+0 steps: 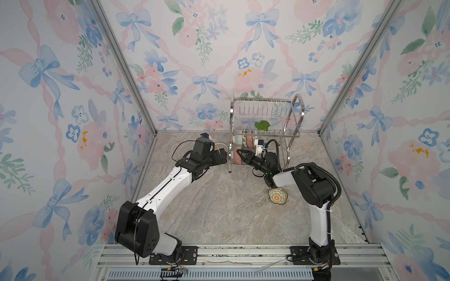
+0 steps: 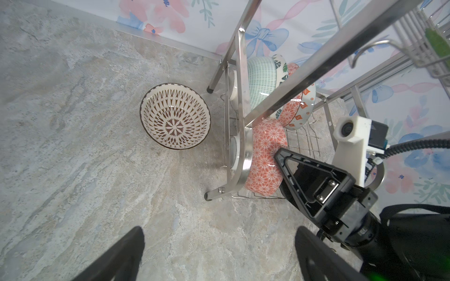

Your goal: Load the bowls into the dish rack

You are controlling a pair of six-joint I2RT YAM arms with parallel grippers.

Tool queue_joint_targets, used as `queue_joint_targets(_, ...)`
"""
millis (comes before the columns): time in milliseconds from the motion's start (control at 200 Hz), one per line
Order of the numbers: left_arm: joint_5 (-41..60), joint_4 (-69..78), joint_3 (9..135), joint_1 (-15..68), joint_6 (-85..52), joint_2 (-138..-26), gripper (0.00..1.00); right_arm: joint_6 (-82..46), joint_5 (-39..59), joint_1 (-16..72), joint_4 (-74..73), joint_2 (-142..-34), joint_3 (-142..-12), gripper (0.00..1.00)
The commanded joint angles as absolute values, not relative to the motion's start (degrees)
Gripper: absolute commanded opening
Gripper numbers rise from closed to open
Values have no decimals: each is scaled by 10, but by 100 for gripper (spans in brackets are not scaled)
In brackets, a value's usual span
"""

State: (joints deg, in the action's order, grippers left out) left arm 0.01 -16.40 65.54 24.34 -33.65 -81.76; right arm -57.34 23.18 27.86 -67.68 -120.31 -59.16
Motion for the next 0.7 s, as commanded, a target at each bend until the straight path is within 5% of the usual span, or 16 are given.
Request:
queue_joint_targets(0, -30, -166, 642, 239, -337, -807, 98, -556, 230, 278, -686, -1166, -578, 36)
queue_joint_targets(315, -75, -169, 602, 228, -331, -779, 98, -513, 229, 287, -660, -1099, -538, 46)
queue_joint_targets(695, 13, -185, 602, 132, -338, -807, 98, -389, 166, 300, -508, -999, -483, 62)
